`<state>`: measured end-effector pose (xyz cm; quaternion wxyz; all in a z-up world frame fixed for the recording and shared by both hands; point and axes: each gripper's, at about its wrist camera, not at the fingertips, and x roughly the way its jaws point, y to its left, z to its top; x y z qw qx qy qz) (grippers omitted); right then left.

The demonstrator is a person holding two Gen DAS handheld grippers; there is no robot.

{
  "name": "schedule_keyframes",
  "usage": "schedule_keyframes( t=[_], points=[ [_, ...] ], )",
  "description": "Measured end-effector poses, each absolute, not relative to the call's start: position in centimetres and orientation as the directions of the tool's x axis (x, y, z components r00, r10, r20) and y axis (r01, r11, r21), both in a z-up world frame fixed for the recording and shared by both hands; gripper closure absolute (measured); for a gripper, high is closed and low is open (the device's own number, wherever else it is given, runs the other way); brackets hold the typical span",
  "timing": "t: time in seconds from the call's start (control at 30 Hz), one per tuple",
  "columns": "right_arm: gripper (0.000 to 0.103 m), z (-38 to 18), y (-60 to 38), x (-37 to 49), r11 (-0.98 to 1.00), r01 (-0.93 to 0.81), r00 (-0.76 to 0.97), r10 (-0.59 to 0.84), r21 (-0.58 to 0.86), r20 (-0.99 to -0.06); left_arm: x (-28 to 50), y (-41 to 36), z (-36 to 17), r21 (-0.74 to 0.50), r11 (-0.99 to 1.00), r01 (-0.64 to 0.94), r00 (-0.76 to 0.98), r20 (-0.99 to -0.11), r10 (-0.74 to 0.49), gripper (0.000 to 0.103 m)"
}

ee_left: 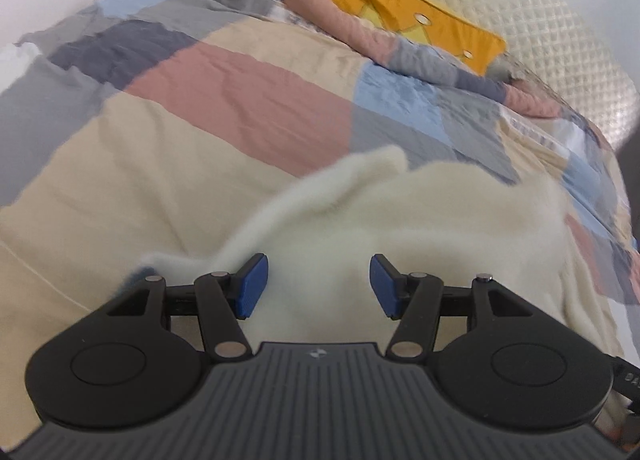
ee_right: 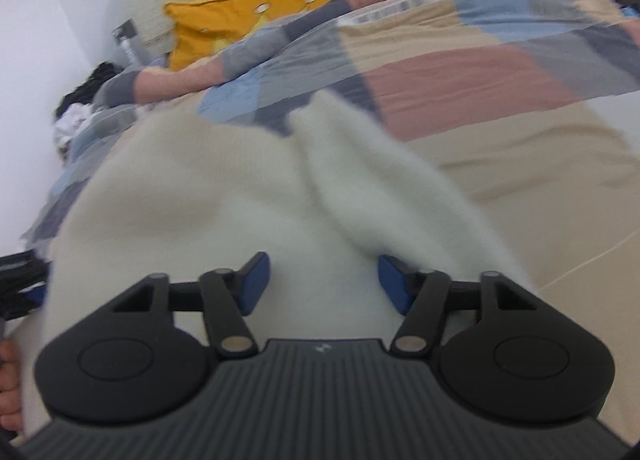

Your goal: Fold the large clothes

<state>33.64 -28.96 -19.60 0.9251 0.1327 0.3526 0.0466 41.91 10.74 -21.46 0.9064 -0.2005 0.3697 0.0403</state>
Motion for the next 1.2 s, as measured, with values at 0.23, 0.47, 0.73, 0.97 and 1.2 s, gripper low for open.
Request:
schedule_keyframes(
  t=[0.23,0.47,0.73,0.97,1.2],
  points=[
    [0.046,-18.5,-31.5,32.8,0.976,0.090,0.795,0.051,0.200,-0.605,40.8,12.2,-20.3,-0.279,0.913,-0.297,0.745,-0.666,0.039,0.040],
    [0.044,-17.9,-33.3,32.5,0.972,0.169,0.815,-0.046,0.162,-0.577,40.8,14.1,-20.5,-0.281,0.899,-0.336,0.719,-0.693,0.052,0.040],
    [0.043,-19.6,-36.2,33.8,0.938,0.235,0.757,-0.013,0.255,-0.653,41.7,13.6,-21.4,-0.261,0.909,-0.325,0.697,-0.716,0.044,0.050],
    [0.080,-19.5,-35.5,33.5,0.936,0.200,0.771,0.031,0.288,-0.636,41.7,14.2,-21.7,-0.328,0.891,-0.314,0.703,-0.711,-0.014,0.085],
    [0.091,-16.3,-34.2,32.8,0.961,0.139,0.821,0.023,0.238,-0.571,40.8,14.3,-20.5,-0.345,0.885,-0.313,0.743,-0.669,0.002,0.092]
  ],
)
